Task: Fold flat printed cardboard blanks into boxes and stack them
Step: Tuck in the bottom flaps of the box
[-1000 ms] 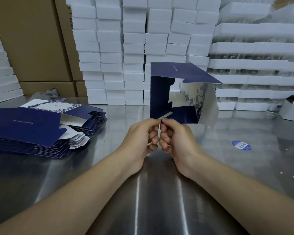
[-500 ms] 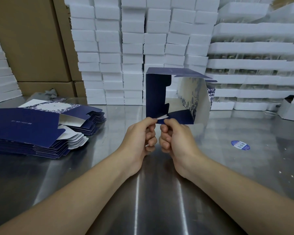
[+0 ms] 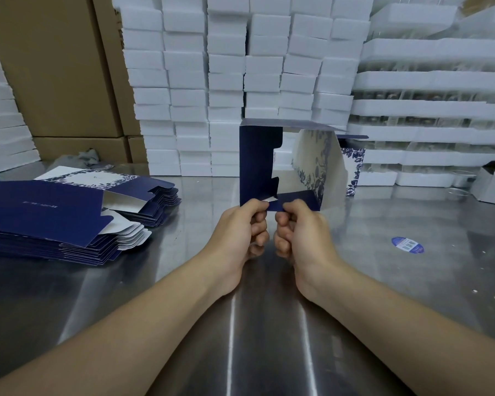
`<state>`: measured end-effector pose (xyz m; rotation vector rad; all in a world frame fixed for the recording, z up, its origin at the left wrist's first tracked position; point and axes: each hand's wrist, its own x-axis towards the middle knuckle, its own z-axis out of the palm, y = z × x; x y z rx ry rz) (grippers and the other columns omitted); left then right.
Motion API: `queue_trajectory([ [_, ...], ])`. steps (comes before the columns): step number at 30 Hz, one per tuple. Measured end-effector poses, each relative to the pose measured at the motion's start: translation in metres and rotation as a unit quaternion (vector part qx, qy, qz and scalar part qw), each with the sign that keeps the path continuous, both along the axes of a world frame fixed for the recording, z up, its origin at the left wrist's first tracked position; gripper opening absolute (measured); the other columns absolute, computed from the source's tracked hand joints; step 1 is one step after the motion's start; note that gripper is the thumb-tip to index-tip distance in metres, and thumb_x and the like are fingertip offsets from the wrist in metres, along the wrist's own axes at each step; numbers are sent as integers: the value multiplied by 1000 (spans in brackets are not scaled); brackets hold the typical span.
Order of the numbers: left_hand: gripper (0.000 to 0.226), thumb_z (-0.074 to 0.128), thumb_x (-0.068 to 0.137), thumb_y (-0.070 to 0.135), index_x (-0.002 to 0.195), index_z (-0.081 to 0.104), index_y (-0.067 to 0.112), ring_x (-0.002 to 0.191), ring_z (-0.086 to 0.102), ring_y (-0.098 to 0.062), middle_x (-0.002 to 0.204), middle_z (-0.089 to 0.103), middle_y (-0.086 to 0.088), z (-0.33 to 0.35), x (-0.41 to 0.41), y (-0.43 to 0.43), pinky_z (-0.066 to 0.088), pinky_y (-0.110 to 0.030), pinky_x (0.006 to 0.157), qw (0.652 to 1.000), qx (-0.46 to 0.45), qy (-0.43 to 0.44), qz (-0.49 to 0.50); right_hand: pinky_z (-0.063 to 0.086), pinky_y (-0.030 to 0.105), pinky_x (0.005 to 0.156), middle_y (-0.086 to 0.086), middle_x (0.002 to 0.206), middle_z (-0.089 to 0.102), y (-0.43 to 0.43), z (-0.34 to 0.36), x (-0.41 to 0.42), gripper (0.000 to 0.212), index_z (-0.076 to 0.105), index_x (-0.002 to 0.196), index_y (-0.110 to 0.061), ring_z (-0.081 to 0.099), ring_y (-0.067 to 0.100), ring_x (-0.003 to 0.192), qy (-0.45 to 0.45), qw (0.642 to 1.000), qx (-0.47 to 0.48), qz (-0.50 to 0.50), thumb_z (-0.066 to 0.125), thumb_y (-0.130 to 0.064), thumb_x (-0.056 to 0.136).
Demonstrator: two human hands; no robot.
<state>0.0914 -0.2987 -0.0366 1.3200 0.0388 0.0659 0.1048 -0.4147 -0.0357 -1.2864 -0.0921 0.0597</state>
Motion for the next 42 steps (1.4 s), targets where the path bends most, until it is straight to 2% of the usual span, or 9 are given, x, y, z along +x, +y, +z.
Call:
queue_trajectory([
  [5, 46, 56, 98, 35, 54, 48, 27, 47, 37, -11, 56, 34, 5, 1, -1, 2, 29, -25, 48, 999, -17, 9, -33, 28, 25, 44, -2, 46, 32, 1, 3, -2, 44, 47, 60, -16, 32, 14, 41, -14, 999, 7, 29, 46, -25, 103],
  [11, 49, 50, 100, 29, 51, 47, 28, 47, 36, -10, 53, 37, 6, 2, -1, 2, 31, -26, 52, 1000, -17, 0, -26, 32, 21, 42, -1, 45, 34, 2, 2, -7, 51, 49, 52, -19, 37, 13, 39, -14, 999, -10, 43, 51, -29, 101],
  [15, 43, 51, 99, 28, 56, 44, 26, 47, 36, -11, 55, 34, 5, 2, 0, 3, 31, -23, 48, 999, -33, 7, -12, 27, 23, 40, -2, 48, 31, 0, 3, -3, 43, 47, 59, -18, 29, 15, 42, 22, 999, 29, 19, 48, -30, 100],
  [20, 44, 54, 99, 33, 56, 44, 26, 47, 37, -11, 55, 32, 5, 2, 0, 4, 27, -27, 52, 1000, -15, 10, 0, 25, 25, 41, -4, 49, 32, 1, 0, 1, 35, 44, 67, -17, 26, 15, 47, 14, 1000, 23, 10, 41, -22, 101],
  [24, 46, 59, 98, 39, 57, 44, 26, 49, 38, -12, 57, 32, 4, 4, -1, 4, 27, -28, 52, 1000, 2, 4, -10, 26, 25, 41, -3, 49, 32, 1, 1, 1, 35, 43, 67, -18, 27, 15, 45, 6, 1000, 22, 15, 41, -22, 102],
  [28, 45, 57, 101, 31, 58, 48, 25, 48, 39, -13, 56, 35, 4, 5, -1, 3, 30, -26, 49, 1000, 10, 0, 3, 27, 25, 43, -2, 50, 29, 0, 3, -1, 35, 42, 67, -19, 27, 16, 47, 5, 1000, 10, 23, 42, -24, 102],
  [33, 44, 56, 104, 28, 60, 48, 24, 47, 40, -10, 55, 37, 5, 5, -3, 3, 32, -22, 46, 1000, 1, -4, 10, 27, 22, 38, -3, 48, 32, 3, 4, -3, 39, 46, 66, -18, 28, 16, 45, 19, 999, 22, -19, 46, -30, 103],
  [38, 38, 59, 104, 36, 69, 55, 22, 47, 43, -11, 55, 39, 5, 5, -4, -4, 29, -23, 46, 1000, 10, 6, 12, 24, 20, 36, -3, 52, 29, 1, 3, 0, 34, 40, 71, -20, 25, 15, 47, 11, 997, 18, -78, 38, -18, 104],
  [42, 33, 49, 109, 32, 80, 56, 18, 48, 45, -10, 54, 42, 6, 6, -4, -4, 29, -24, 47, 999, 25, -1, 36, 24, 19, 37, -1, 56, 28, 0, 3, 2, 33, 38, 72, -21, 25, 16, 52, 2, 996, 10, -90, 36, -18, 105],
])
